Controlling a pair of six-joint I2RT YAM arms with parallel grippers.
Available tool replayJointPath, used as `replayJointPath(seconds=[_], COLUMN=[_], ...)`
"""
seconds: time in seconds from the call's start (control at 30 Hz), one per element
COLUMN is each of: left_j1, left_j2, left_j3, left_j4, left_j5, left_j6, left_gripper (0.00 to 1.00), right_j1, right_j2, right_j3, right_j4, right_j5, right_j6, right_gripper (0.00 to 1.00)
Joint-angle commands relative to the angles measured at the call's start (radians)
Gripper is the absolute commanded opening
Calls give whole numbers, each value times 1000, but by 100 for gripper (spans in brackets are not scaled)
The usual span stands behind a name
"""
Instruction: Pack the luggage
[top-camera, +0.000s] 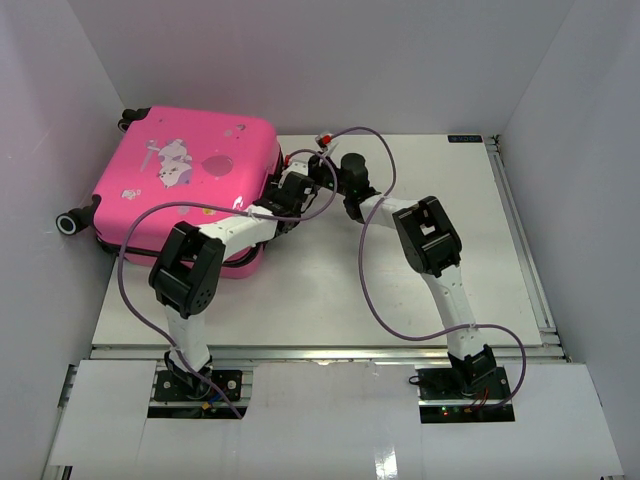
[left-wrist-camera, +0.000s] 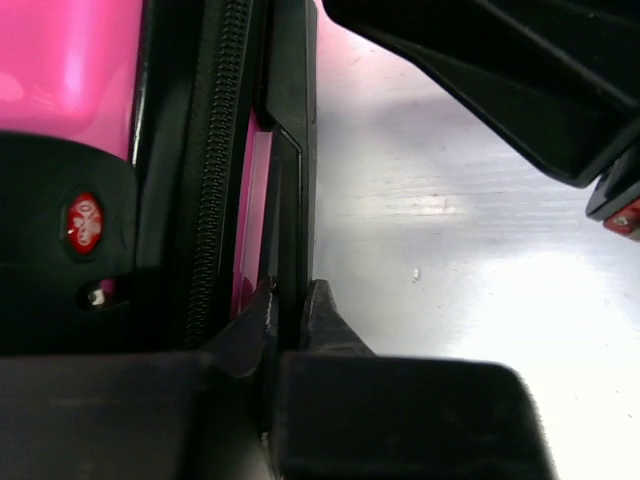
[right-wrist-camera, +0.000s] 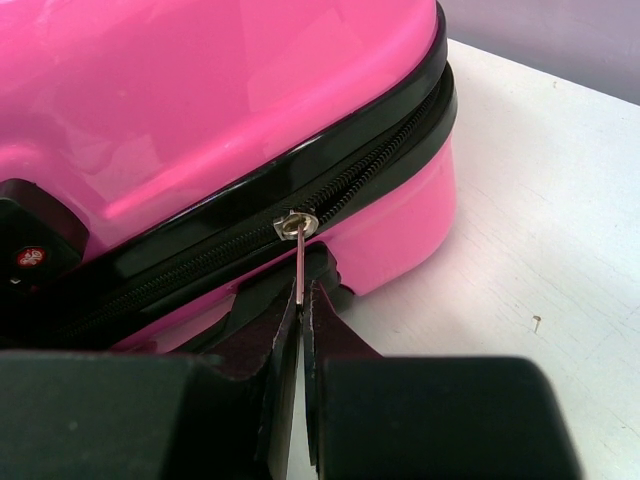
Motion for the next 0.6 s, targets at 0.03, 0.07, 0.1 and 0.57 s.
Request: replayJointPath(seconds=[0.03, 0.07, 0.1, 0.57], left_j1=[43, 41, 34, -225], left_j2=[-67, -93, -135, -556], left_j3=[-166, -196, -226, -506], left_j4=[-110, -127, -143, -183], left_j5=[104, 120, 131, 167], left_j6=[-74, -83, -96, -339], left_gripper=[0, 0, 0, 0], right_j1=[-52, -52, -52, -37], right_j2=[-104, -121, -140, -367], right_j3=[-68, -97, -128, -429], right_j4=[20, 20, 18, 26], right_j5=[-1, 11, 25, 136], right_j6=[-36, -43, -45, -101], right_gripper=[8, 8, 8, 8])
